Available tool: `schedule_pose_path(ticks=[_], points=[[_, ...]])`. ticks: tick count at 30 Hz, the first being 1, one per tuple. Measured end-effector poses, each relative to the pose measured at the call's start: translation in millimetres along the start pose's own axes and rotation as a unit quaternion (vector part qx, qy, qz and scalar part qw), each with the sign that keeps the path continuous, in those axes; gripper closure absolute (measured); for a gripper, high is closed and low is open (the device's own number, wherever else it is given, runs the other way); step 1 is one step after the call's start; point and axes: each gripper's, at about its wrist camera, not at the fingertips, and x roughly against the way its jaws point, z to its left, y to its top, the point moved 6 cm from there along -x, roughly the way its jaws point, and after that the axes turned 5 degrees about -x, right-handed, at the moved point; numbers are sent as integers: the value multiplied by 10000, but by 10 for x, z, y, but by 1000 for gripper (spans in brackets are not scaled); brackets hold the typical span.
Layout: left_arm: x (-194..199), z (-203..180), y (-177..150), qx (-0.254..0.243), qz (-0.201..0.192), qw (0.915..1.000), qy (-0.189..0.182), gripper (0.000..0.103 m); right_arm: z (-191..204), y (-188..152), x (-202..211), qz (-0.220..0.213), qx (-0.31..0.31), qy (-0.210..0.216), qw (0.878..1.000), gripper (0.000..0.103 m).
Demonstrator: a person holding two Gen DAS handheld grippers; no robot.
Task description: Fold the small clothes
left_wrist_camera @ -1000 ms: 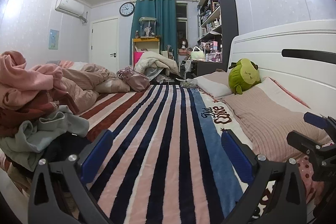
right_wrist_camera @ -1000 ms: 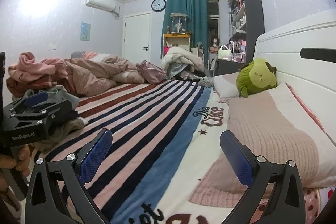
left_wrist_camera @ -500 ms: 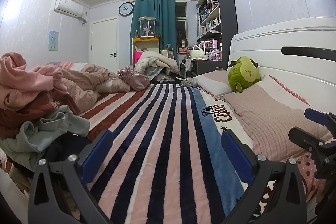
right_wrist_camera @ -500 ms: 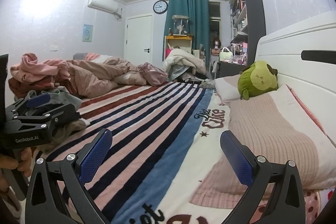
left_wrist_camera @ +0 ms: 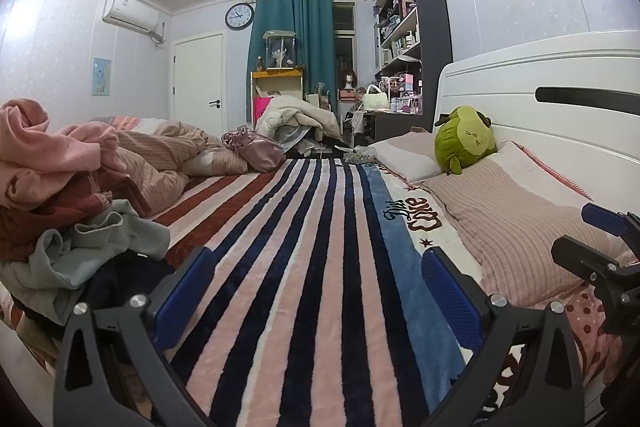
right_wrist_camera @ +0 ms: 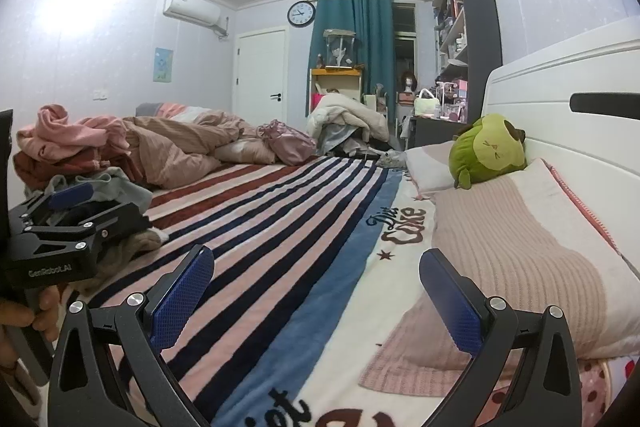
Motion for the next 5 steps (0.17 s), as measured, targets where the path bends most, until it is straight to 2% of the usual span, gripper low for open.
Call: schedule_pose_path(ticks=[5], points=[[-10,-10,-19,-24,55,9999,-82,1,-10,5,2,-2,-23,-8,10000,0]])
